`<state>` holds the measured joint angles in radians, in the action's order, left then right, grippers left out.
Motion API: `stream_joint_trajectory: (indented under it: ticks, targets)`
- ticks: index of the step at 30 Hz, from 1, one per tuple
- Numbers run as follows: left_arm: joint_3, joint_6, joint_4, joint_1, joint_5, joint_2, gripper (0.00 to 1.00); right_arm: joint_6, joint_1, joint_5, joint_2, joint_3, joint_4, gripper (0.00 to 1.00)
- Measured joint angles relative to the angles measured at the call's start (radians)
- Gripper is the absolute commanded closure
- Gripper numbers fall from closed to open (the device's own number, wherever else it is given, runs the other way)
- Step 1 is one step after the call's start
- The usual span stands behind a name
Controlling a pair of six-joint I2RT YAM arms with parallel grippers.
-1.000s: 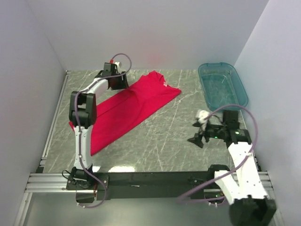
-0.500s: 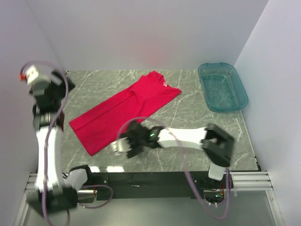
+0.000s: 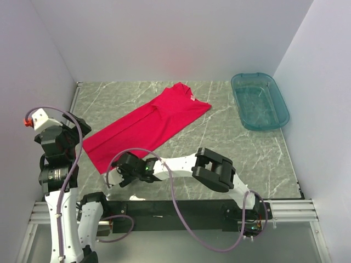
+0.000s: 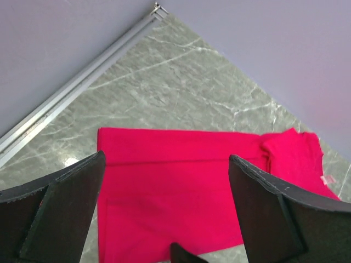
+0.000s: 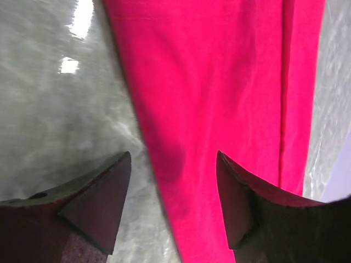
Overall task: Fold and stack the t-shirts
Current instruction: Fold the tshirt
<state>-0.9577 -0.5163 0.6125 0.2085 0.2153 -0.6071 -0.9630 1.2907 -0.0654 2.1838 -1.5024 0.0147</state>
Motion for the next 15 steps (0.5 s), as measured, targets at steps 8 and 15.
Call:
stream_joint_trajectory:
  ticks: [8, 15]
  targets:
    - [0.000, 0.008, 0.029, -0.034, 0.001, -0.003, 0.01, -0.030, -0.027, -0.023, 0.048, -0.024, -0.022, 0.76]
    - [0.000, 0.023, 0.036, -0.051, -0.002, -0.003, 0.01, -0.080, -0.037, 0.071, -0.079, 0.170, -0.029, 0.94]
